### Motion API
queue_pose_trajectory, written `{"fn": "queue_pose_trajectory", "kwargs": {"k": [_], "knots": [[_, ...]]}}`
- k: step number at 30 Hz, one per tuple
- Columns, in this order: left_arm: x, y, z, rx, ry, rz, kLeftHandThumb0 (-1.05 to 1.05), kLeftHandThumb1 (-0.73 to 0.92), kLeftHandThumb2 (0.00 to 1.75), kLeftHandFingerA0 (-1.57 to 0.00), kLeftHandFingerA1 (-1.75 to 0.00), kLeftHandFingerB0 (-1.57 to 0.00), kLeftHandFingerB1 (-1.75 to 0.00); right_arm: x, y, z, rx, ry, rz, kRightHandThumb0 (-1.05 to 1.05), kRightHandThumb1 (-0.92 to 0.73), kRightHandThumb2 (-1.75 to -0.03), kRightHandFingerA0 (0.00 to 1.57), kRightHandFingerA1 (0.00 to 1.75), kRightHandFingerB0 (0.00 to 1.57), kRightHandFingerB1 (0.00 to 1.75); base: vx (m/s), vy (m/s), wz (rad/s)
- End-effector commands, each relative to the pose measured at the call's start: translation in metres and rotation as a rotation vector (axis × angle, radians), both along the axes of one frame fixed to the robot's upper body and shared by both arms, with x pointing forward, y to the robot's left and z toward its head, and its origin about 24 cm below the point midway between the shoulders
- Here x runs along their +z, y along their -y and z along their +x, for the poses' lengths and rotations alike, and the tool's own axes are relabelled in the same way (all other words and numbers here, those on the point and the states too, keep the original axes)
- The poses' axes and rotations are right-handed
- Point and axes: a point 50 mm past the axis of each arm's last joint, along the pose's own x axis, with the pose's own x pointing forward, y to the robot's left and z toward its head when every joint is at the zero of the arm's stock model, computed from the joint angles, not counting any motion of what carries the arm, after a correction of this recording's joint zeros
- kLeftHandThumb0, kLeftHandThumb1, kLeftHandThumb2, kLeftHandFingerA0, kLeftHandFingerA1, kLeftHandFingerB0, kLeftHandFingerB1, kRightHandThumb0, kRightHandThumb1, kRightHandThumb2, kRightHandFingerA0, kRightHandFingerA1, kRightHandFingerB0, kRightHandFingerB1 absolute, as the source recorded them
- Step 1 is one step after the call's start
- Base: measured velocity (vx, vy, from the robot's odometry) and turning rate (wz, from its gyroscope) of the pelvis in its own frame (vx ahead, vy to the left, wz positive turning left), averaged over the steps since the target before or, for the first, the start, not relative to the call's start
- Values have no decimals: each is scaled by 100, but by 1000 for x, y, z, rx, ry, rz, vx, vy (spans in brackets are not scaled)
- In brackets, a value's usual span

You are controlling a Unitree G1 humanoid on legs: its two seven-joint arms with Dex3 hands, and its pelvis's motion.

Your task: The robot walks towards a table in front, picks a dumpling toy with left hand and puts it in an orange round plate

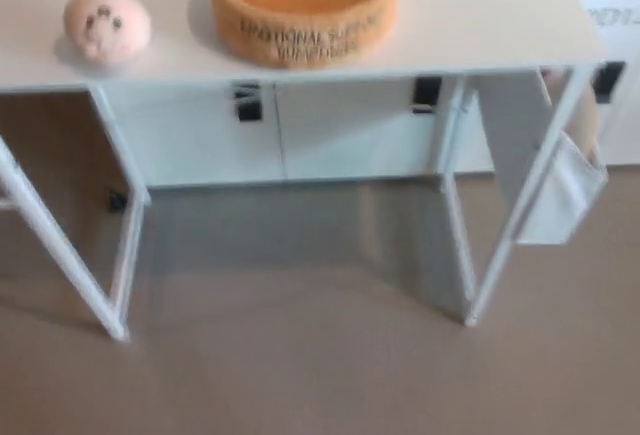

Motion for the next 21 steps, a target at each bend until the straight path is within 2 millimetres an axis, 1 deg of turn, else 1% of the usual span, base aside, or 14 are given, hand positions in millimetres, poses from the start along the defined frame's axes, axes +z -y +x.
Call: {"fn": "queue_pose_trajectory", "kwargs": {"k": [1,2,6,7,13,14,15,16,17,18,21], "knots": [[2,-6,-8,1,-27,22,-39,62,59,-62,-44,-33,-31,1,3,-5,9,-12,-3,-30,-64,-59,77,47,59,41,402,-93,24],[2,-6,-8,2,-30,23,-39,63,59,-57,-41,-34,-32,1,3,-6,9,-17,-7,-28,-61,-58,74,47,58,41,355,-78,-3],[1,-5,-8,6,-29,24,-39,62,59,-59,-41,-34,-32,0,2,-8,25,-32,-26,-28,-63,-59,76,46,58,40,370,-15,-4],[2,-5,-9,2,-30,21,-40,62,59,-60,-41,-34,-32,-1,2,-9,12,-31,-29,-33,-46,-82,74,65,48,53,379,81,-22],[2,-6,-10,-6,-32,25,-40,63,60,-60,-41,-35,-32,0,3,-10,27,-29,-19,-33,-46,-84,73,65,49,55,371,190,-16],[2,-6,-10,-9,-32,26,-40,63,60,-60,-41,-35,-32,0,3,-10,28,-29,-18,-33,-46,-84,73,65,49,55,339,287,-80],[2,-6,-10,-20,-38,26,-40,64,60,-59,-41,-34,-32,0,2,-11,28,-33,-16,-29,-63,-59,75,46,58,41,331,285,-29],[2,-5,-9,-18,-38,26,-48,53,81,-53,-54,-28,-44,0,2,-12,23,-34,-16,-31,-63,-58,78,46,60,40,319,279,-7],[1,-5,-9,-14,-37,26,-48,53,81,-53,-54,-28,-44,-1,2,-12,17,-35,-17,-31,-63,-58,78,46,60,40,306,272,0],[1,-5,-9,-15,-34,27,-47,53,80,-55,-54,-28,-44,-1,2,-12,21,-34,-16,-36,-51,-86,75,66,51,55,246,135,4],[1,-5,-8,-13,-29,25,-47,52,80,-54,-54,-27,-44,-1,2,-13,15,-29,-10,-34,-50,-86,75,66,50,55,218,96,9]]}}
